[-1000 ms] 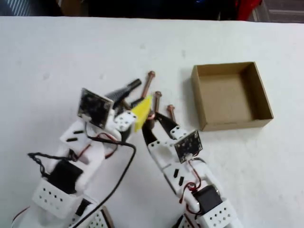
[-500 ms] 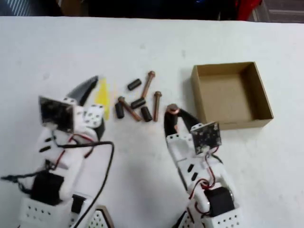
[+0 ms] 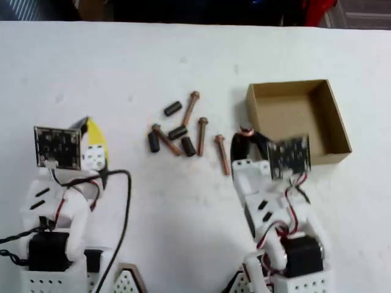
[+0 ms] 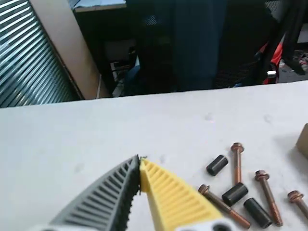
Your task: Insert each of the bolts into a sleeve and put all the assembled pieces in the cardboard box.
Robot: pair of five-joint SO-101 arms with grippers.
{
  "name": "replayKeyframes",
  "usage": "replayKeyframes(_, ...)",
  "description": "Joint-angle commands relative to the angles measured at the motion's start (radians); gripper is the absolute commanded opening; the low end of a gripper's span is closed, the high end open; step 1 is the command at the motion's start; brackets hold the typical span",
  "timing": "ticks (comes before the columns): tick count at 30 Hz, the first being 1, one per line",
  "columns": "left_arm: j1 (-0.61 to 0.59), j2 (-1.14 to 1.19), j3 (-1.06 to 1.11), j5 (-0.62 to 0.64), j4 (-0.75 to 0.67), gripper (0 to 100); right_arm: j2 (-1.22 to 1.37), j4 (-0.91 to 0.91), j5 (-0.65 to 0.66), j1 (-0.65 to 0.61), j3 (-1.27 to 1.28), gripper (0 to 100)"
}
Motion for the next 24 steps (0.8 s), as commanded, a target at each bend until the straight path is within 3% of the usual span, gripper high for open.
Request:
replayKeyframes(1, -0.085, -0.013, 0.029, -0.015, 0.014, 2, 0.214, 0.004, 0.072, 0.021, -0.181, 1.7)
replayKeyframes(6, -0.148, -0.013, 0.163, -0.114, 0.011, 2, 0.467, -0.001, 0.083, 0.140, -0.324, 1.7)
replayKeyframes(16, -0.163, -0.013, 0.315, -0.112, 0.005, 2, 0.881, 0.002, 0.086, 0.320, -0.617, 1.7)
replayKeyframes(24, -0.163, -0.013, 0.486, -0.107, -0.167, 2, 1.225, 0.002, 0.086, 0.390, -0.813, 1.7)
